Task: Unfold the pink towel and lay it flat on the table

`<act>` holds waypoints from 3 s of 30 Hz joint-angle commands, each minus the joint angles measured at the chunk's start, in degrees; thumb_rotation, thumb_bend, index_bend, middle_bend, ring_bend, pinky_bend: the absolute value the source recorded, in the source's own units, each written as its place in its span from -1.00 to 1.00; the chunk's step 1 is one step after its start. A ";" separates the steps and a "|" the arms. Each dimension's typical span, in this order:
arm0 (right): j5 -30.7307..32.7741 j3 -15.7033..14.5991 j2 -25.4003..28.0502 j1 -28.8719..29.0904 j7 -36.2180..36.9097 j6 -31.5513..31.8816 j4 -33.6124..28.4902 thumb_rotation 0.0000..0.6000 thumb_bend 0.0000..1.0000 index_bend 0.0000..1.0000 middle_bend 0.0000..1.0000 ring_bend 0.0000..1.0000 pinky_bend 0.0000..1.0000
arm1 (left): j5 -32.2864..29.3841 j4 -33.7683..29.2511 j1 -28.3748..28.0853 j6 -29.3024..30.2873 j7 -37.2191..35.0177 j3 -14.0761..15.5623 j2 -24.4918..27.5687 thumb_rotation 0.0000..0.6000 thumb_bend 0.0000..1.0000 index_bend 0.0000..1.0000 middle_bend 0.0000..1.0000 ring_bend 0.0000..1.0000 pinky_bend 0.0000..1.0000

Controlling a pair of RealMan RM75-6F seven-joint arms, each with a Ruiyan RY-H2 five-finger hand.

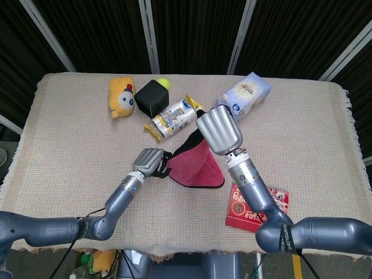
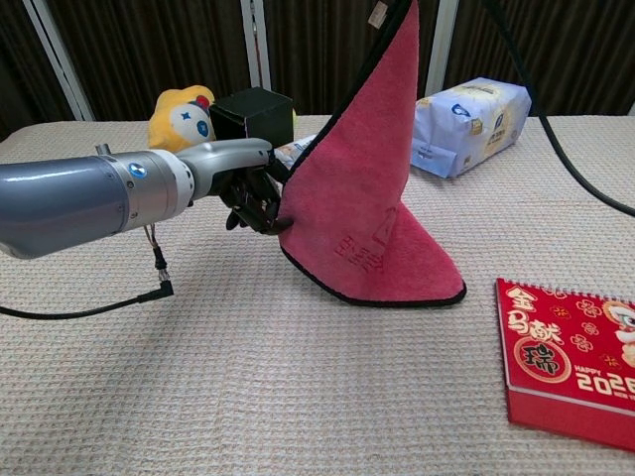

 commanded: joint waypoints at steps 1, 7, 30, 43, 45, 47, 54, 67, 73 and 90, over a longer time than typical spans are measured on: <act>-0.26 -0.13 0.28 -0.26 -0.03 0.25 -0.38 1.00 0.18 0.60 1.00 1.00 0.96 | 0.53 -0.98 0.46 0.65 0.02 -0.31 1.03 1.00 0.45 0.37 0.48 0.41 0.38; -0.67 -0.10 1.27 -1.11 0.13 1.18 -1.65 1.00 0.18 0.60 1.00 1.00 0.96 | 1.76 -3.78 1.33 2.10 -0.02 -1.37 4.17 1.00 0.45 0.37 0.47 0.41 0.38; -5.95 -1.45 6.02 -6.44 5.54 3.01 -6.57 1.00 0.18 0.60 1.00 1.00 0.96 | 3.74 -11.91 0.02 8.50 7.59 -5.27 13.96 1.00 0.46 0.39 0.46 0.41 0.38; -11.15 -2.08 7.03 -9.50 9.89 3.00 -8.80 1.00 0.18 0.60 1.00 1.00 0.96 | 2.31 -13.27 -3.19 12.45 11.96 -8.71 13.59 1.00 0.46 0.40 0.46 0.41 0.38; -11.47 -1.87 7.41 -9.89 10.07 3.19 -9.20 1.00 0.18 0.60 1.00 1.00 0.96 | 2.25 -13.48 -3.66 12.73 12.52 -9.14 13.77 1.00 0.46 0.40 0.46 0.41 0.38; -11.28 -1.43 7.83 -10.27 10.27 3.44 -9.69 1.00 0.18 0.60 1.00 1.00 0.96 | 1.99 -13.81 -4.11 12.72 12.97 -9.51 14.00 1.00 0.45 0.40 0.44 0.41 0.38; -10.33 -0.31 9.45 -11.40 10.70 3.70 -10.96 1.00 0.18 0.60 1.00 1.00 0.96 | -0.39 -16.27 -5.74 11.71 16.20 -9.80 16.49 1.00 0.45 0.40 0.42 0.38 0.38; -10.12 -0.14 10.37 -12.34 10.13 2.79 -11.44 1.00 0.18 0.60 1.00 1.00 0.96 | -3.04 -16.59 -6.89 9.27 18.78 -7.50 20.42 1.00 0.45 0.41 0.41 0.38 0.38; -10.02 0.06 9.61 -12.42 9.89 2.55 -10.66 1.00 0.18 0.60 1.00 1.00 0.96 | -0.41 -14.12 -7.17 10.23 19.37 -6.20 20.00 1.00 0.44 0.41 0.41 0.38 0.38; -8.12 0.42 11.44 -15.50 14.23 2.15 -6.55 1.00 0.18 0.60 1.00 1.00 0.96 | 0.84 -9.67 -9.91 10.32 20.77 -5.89 16.49 1.00 0.43 0.41 0.41 0.38 0.38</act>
